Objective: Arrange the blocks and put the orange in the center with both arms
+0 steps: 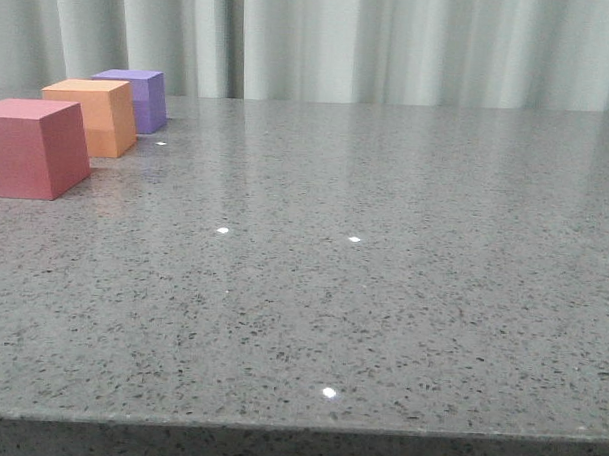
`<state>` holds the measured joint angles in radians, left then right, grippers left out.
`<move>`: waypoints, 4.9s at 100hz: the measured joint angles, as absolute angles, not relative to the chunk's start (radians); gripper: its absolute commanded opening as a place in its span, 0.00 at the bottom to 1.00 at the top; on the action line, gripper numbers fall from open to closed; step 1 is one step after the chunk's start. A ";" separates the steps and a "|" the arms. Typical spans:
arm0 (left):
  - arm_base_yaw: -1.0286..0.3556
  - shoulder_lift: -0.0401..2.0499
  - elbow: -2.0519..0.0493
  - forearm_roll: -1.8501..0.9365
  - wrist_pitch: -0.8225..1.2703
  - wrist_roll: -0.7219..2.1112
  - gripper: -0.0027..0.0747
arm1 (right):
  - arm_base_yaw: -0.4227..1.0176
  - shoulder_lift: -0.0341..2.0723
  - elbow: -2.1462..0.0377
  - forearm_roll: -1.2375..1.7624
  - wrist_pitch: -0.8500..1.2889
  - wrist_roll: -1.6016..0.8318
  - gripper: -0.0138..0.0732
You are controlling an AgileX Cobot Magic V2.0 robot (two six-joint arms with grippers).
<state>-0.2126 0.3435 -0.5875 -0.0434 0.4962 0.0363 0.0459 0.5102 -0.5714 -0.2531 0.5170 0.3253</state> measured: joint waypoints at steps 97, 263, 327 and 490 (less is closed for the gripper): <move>-0.209 0.184 -0.337 0.050 0.208 0.036 0.01 | 0.046 0.510 -0.571 -0.253 0.517 0.325 0.08; -0.063 -0.005 0.002 0.051 0.000 -0.017 0.01 | 0.046 0.510 -0.571 -0.253 0.517 0.325 0.08; -0.063 -0.005 0.002 0.051 0.000 -0.019 0.01 | 0.046 0.328 -0.411 -0.059 0.274 0.174 0.08; -0.063 -0.005 0.002 0.051 0.000 -0.019 0.01 | 0.046 -0.010 0.029 -0.016 -0.031 0.116 0.08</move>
